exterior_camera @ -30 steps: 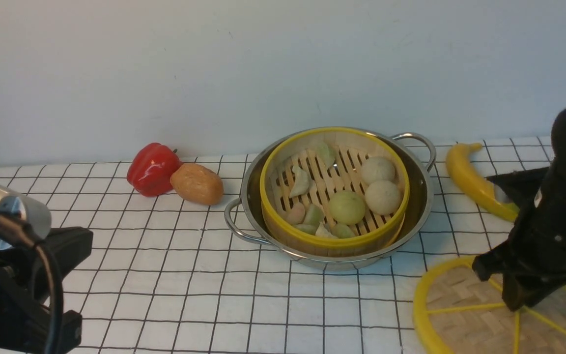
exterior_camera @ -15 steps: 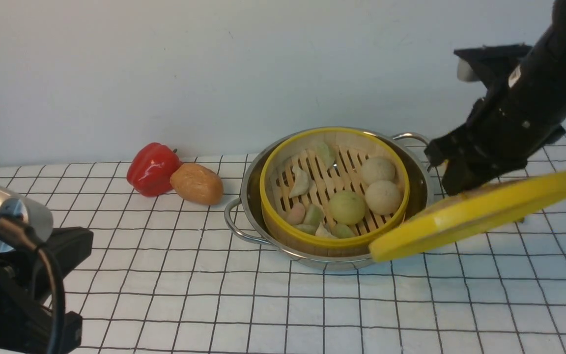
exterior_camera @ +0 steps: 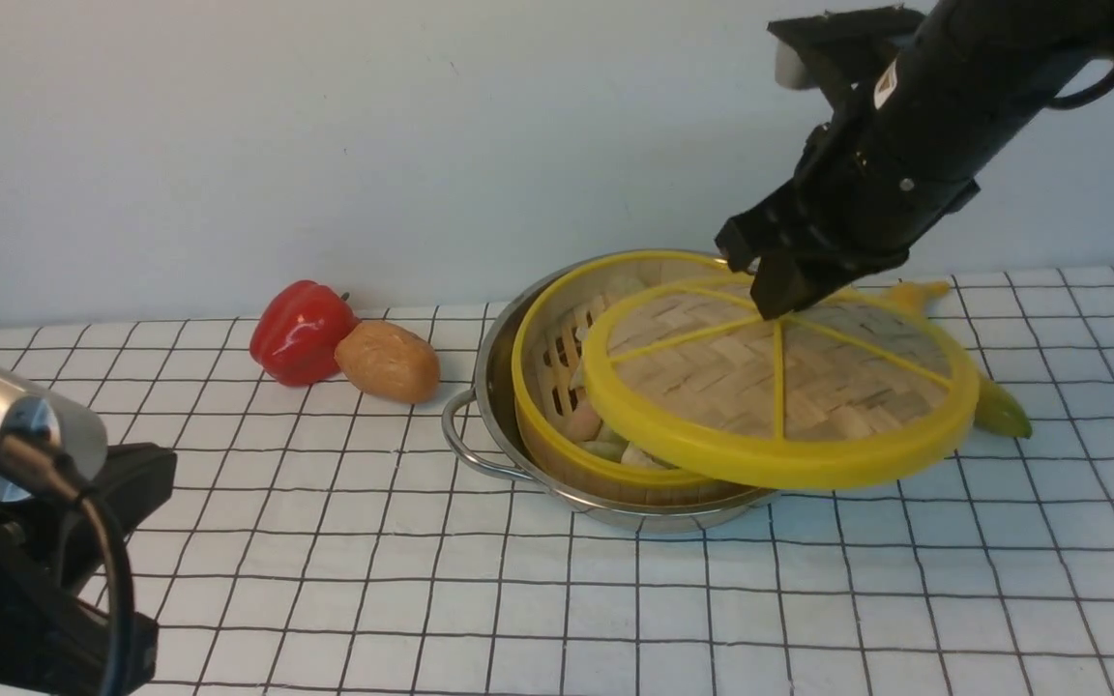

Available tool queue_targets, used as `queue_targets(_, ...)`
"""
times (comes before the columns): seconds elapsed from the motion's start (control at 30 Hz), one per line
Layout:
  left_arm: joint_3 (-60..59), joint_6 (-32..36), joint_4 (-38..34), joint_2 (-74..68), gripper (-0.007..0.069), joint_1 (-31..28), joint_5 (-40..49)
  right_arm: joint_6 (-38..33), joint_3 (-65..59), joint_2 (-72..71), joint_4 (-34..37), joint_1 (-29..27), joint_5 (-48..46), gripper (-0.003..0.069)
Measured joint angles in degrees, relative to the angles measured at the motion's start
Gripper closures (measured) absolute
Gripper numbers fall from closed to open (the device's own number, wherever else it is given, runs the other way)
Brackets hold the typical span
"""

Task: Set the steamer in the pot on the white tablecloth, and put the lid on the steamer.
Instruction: 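Place the bamboo steamer lid onto the steamer basket in the pot with the right gripper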

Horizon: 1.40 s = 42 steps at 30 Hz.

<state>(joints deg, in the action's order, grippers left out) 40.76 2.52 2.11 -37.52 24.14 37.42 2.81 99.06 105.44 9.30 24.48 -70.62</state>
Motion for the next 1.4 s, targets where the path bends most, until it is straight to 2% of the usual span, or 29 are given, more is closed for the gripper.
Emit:
queue_targets(0.33, 0.00, 0.00, 0.00, 0.00, 0.0633, 0.00, 0.00, -4.27, 3.45, 5.06, -0.98, 2.21, 4.61, 0.0519)
queue_targets(0.8, 0.00, 0.71, 0.00, 0.00, 0.0633, 0.00, 0.00, -4.71, 9.16, 8.51, -4.58, 3.40, 11.75, 0.0519)
queue_targets(1.4, 0.00, 2.58, 0.00, 0.00, 0.0633, 0.00, 0.00, -4.75, 10.67, 14.24, -4.92, 3.40, 16.06, 0.0519)
